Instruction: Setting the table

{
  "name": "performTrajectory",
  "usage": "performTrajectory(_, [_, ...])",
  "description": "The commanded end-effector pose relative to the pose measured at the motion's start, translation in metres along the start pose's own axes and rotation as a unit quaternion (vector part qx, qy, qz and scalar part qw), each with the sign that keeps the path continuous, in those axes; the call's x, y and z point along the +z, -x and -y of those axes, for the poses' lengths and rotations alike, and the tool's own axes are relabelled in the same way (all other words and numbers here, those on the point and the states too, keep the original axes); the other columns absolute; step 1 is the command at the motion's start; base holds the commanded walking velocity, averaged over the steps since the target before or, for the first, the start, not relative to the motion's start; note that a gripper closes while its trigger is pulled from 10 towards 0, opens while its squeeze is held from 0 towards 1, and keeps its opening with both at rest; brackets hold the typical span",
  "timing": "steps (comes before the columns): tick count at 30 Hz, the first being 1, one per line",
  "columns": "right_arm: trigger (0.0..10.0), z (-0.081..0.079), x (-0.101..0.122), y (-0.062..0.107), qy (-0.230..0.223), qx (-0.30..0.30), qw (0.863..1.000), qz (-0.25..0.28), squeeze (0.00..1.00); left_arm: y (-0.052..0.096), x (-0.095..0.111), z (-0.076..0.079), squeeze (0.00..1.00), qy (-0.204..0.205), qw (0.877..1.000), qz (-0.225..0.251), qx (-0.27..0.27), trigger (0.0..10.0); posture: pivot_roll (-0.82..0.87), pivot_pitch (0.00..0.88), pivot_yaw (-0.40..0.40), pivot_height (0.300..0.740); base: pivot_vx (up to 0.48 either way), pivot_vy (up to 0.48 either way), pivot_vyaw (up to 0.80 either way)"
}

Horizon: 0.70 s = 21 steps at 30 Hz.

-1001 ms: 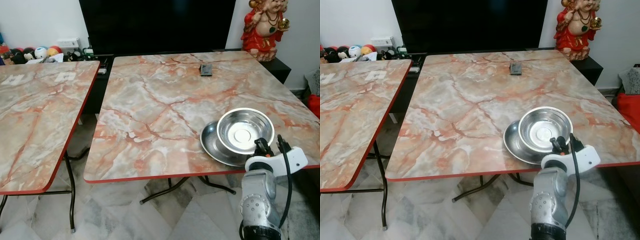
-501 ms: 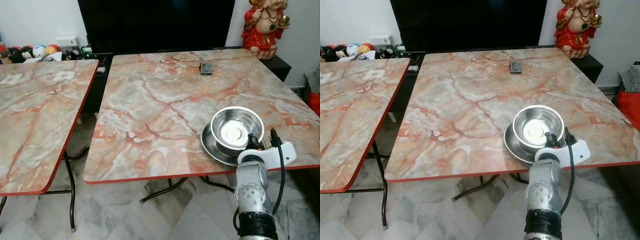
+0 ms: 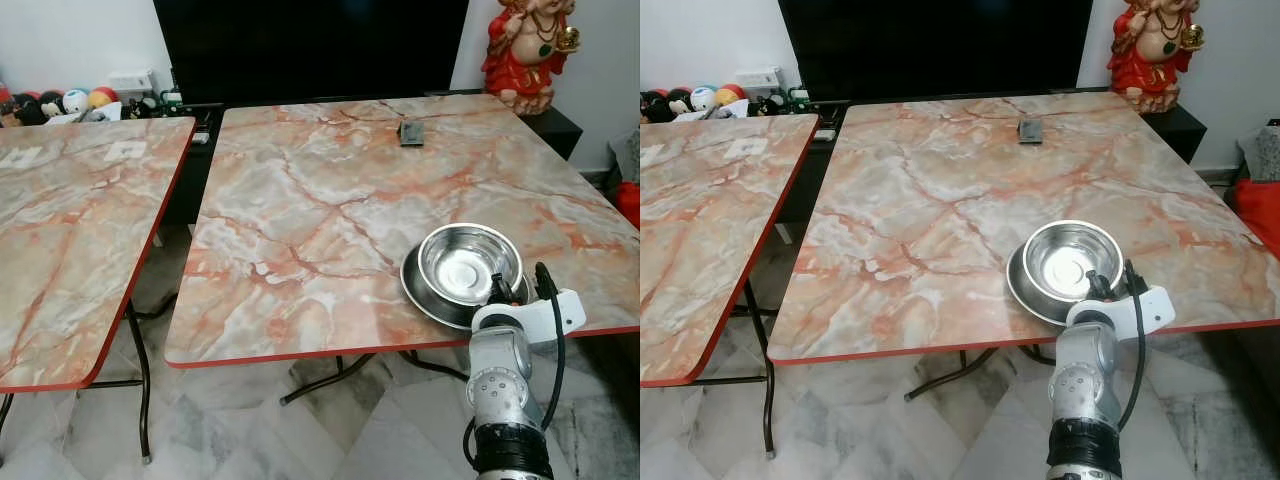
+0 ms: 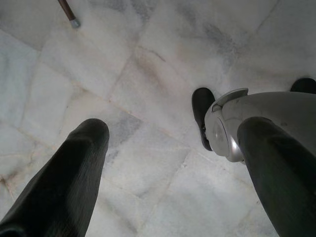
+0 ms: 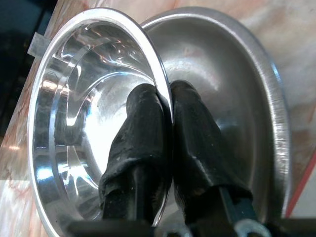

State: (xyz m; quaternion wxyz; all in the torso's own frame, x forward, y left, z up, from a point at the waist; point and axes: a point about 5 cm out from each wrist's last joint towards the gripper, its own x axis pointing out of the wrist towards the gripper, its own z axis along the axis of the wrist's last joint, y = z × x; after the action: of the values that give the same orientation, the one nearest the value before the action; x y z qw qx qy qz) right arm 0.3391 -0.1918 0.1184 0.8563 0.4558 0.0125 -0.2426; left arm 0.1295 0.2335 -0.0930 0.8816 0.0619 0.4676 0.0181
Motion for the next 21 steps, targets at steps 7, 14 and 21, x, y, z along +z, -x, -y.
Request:
performTrajectory(7, [10.0,-0.0064,-0.0034,-0.0017,-0.009,0.001,1.000,-0.008,0.31,0.0016,-0.0064,-0.0009,0.00,-0.005,1.000,-0.013,0.001,10.0,0.00,0.092,0.024,0.740,0.000,0.000,0.00])
performTrajectory(14, [10.0,-0.0024,-0.0022,-0.0023,-0.006,-0.010,1.000,-0.004,0.32,0.0014,-0.0056,-0.0007,0.00,-0.005,1.000,-0.012,0.001,10.0,0.00,0.092,0.024,0.740,0.000,0.000,0.00])
performTrajectory(21, [10.0,-0.0018,-0.0032,-0.0026,-0.007,-0.015,1.000,-0.004,0.34,0.0008,-0.0039,-0.0007,0.00,-0.006,1.000,-0.011,0.002,10.0,0.00,0.092,0.025,0.740,0.000,0.000,0.00])
